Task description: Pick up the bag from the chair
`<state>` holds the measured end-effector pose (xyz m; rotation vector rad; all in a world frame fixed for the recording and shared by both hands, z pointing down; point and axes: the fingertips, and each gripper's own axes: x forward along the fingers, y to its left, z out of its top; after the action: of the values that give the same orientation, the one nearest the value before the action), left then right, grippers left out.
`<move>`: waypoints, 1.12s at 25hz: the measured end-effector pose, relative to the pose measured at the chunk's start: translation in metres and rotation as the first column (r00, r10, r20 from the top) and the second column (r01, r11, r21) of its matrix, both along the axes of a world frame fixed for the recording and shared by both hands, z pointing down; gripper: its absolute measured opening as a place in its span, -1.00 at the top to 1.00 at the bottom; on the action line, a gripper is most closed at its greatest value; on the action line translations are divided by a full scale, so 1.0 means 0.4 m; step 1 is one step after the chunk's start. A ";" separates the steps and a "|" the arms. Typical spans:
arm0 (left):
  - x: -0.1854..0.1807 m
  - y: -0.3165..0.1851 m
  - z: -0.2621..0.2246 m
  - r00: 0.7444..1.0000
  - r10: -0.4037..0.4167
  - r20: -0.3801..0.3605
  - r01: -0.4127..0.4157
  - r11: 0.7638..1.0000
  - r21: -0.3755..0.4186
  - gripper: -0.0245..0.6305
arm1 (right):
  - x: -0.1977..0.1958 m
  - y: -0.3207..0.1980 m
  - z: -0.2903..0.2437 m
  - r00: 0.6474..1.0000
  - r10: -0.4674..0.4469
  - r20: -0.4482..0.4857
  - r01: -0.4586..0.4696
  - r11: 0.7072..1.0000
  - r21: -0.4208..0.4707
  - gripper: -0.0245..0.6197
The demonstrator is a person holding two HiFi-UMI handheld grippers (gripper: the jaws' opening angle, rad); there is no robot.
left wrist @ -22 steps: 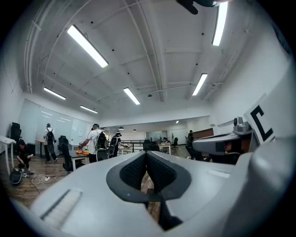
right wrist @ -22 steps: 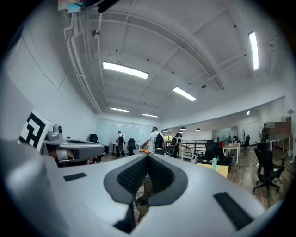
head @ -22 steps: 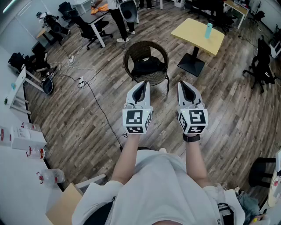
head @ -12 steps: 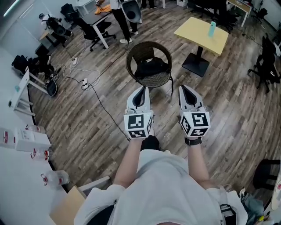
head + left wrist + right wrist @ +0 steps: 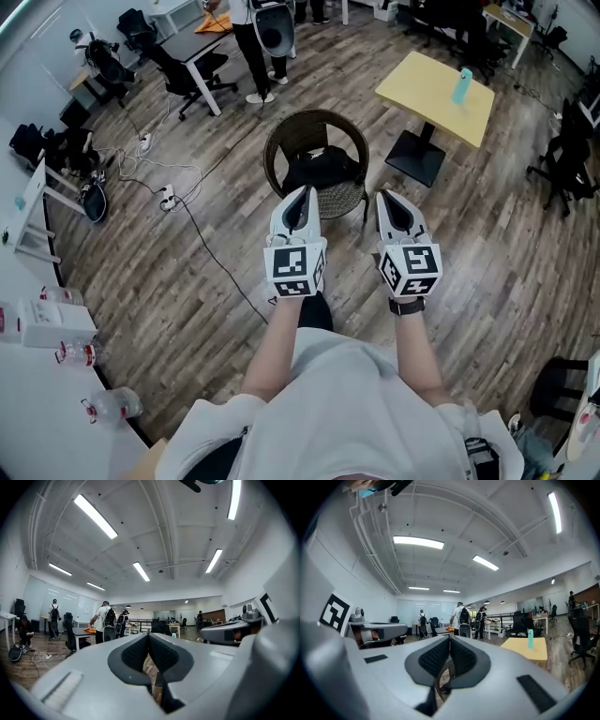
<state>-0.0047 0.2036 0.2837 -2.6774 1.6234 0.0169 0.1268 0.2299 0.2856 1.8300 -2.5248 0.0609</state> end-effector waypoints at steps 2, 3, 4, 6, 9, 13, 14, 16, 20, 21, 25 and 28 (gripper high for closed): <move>-0.024 -0.094 -0.008 1.000 -0.001 -0.009 0.001 1.000 -0.008 0.89 | -0.032 -0.097 -0.014 1.000 -0.008 0.000 0.008 1.000 0.000 0.89; -0.036 -0.141 -0.013 1.000 0.002 -0.012 -0.002 1.000 -0.013 0.89 | -0.049 -0.143 -0.024 1.000 -0.011 0.002 0.011 1.000 0.001 0.89; -0.046 -0.187 -0.018 1.000 0.006 -0.015 -0.006 1.000 -0.015 0.89 | -0.066 -0.188 -0.033 1.000 -0.014 0.003 0.014 1.000 0.001 0.89; -0.062 -0.272 -0.032 0.999 0.017 -0.032 -0.018 1.000 -0.008 0.89 | -0.092 -0.270 -0.042 1.000 -0.019 0.000 0.019 1.000 -0.002 0.89; -0.081 -0.378 -0.042 0.997 0.035 -0.064 -0.034 0.999 0.016 0.89 | -0.118 -0.381 -0.031 1.000 -0.021 -0.008 0.021 1.000 -0.016 0.89; -0.107 -0.511 -0.030 0.997 0.049 -0.064 -0.048 0.999 0.017 0.90 | -0.158 -0.520 -0.013 1.000 -0.025 -0.012 0.025 0.999 -0.035 0.89; -0.112 -0.542 -0.026 0.996 0.055 -0.066 -0.054 0.998 0.008 0.90 | -0.169 -0.554 -0.011 0.999 -0.029 -0.014 0.028 0.999 -0.037 0.89; -0.113 -0.604 -0.013 0.993 0.087 -0.075 -0.089 0.995 -0.034 0.90 | -0.192 -0.619 -0.011 0.999 -0.039 -0.020 0.038 0.999 -0.035 0.89; -0.108 -0.700 0.040 0.989 0.136 -0.052 -0.141 0.983 -0.117 0.89 | -0.237 -0.717 0.018 0.997 -0.060 -0.042 0.058 0.997 -0.046 0.89; -0.108 -0.715 0.053 0.989 0.138 -0.046 -0.142 0.982 -0.123 0.89 | -0.242 -0.733 0.032 0.997 -0.062 -0.044 0.060 0.996 -0.059 0.89; -0.107 -0.776 0.094 0.990 0.128 -0.050 -0.134 0.980 -0.147 0.89 | -0.240 -0.792 0.082 0.996 -0.068 -0.049 0.062 0.992 -0.109 0.89; -0.099 -0.839 0.131 0.993 0.105 -0.050 -0.112 0.979 -0.173 0.89 | -0.220 -0.853 0.118 0.996 -0.072 -0.052 0.065 0.988 -0.139 0.89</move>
<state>-0.0444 -0.1319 0.3363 -2.9133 1.5566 -0.0748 0.0388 -0.1113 0.3328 1.6698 -2.4752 0.1739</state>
